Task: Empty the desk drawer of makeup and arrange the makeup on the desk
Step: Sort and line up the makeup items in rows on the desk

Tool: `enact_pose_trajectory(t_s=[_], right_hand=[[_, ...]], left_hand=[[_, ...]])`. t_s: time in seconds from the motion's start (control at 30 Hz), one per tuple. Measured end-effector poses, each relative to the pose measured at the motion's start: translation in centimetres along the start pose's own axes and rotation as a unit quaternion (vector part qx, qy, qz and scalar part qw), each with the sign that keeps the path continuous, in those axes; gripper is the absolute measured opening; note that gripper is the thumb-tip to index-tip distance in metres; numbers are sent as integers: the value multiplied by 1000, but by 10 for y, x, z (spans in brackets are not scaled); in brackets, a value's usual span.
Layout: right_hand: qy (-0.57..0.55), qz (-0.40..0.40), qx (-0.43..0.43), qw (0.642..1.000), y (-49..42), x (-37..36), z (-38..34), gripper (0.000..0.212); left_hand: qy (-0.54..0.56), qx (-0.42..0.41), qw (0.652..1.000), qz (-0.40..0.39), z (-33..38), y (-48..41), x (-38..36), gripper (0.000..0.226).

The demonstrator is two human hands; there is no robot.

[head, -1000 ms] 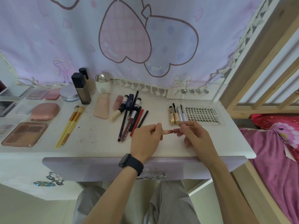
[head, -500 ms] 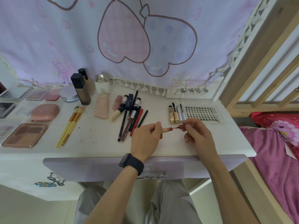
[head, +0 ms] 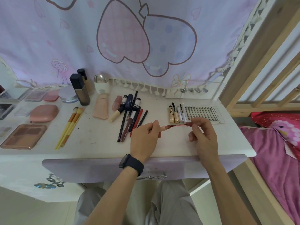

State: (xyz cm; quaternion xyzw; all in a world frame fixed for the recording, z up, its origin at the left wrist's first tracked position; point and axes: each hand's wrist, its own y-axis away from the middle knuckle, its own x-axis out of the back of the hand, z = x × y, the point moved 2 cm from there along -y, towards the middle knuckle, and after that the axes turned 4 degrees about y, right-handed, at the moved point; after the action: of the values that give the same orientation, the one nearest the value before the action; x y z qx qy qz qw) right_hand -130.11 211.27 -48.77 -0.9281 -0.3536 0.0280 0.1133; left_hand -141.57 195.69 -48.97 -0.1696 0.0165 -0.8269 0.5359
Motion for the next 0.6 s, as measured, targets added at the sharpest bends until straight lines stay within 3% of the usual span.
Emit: enact_pose_trajectory(t_s=[0.3,0.6], right_hand=[[-13,20,-5,1000,0,2,-1,16],[17,37,2,999,0,4,5,20]], left_hand=[[21,13,999,27,0,1,2,52],[155,57,986,30,0,1,4,32]])
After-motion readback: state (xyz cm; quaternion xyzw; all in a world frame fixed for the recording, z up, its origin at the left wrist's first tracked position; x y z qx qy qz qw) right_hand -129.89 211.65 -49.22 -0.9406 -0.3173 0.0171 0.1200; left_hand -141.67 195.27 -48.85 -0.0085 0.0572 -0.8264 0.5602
